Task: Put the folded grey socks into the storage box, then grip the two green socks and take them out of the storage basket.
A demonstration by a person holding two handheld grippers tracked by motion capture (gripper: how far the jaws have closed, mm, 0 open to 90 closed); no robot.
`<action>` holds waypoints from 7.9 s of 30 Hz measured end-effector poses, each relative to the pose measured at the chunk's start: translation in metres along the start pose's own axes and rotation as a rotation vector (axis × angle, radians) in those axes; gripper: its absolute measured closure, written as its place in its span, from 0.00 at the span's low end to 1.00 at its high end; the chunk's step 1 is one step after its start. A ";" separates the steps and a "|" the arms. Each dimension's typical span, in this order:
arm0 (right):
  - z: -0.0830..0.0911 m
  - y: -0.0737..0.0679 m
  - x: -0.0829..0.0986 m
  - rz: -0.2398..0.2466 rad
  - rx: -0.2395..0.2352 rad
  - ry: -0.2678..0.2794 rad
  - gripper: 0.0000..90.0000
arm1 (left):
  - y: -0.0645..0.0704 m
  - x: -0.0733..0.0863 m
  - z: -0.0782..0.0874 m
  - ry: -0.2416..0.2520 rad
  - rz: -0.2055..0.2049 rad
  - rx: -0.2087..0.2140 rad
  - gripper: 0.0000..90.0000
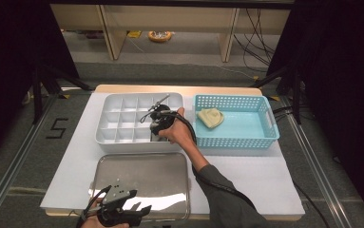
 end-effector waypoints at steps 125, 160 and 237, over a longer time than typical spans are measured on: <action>0.069 0.155 0.072 -0.245 0.148 -0.037 0.61 | -0.002 -0.001 0.001 0.002 0.019 -0.007 0.29; 0.046 0.160 0.066 -0.217 0.165 -0.076 0.71 | -0.001 -0.001 0.001 -0.011 0.003 0.012 0.29; 0.077 0.169 0.060 -0.239 0.206 0.003 0.93 | 0.002 -0.002 0.001 -0.004 0.014 0.017 0.30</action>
Point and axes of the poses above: each handheld gripper's, and its own axes: z roughly backward along the jaws, x roughly out of its underside, y roughly to its right, the point moved 4 cm from there along -z, roughly forward along the jaws, and after that the axes turned 1 degree about y, right-handed, at the moved point
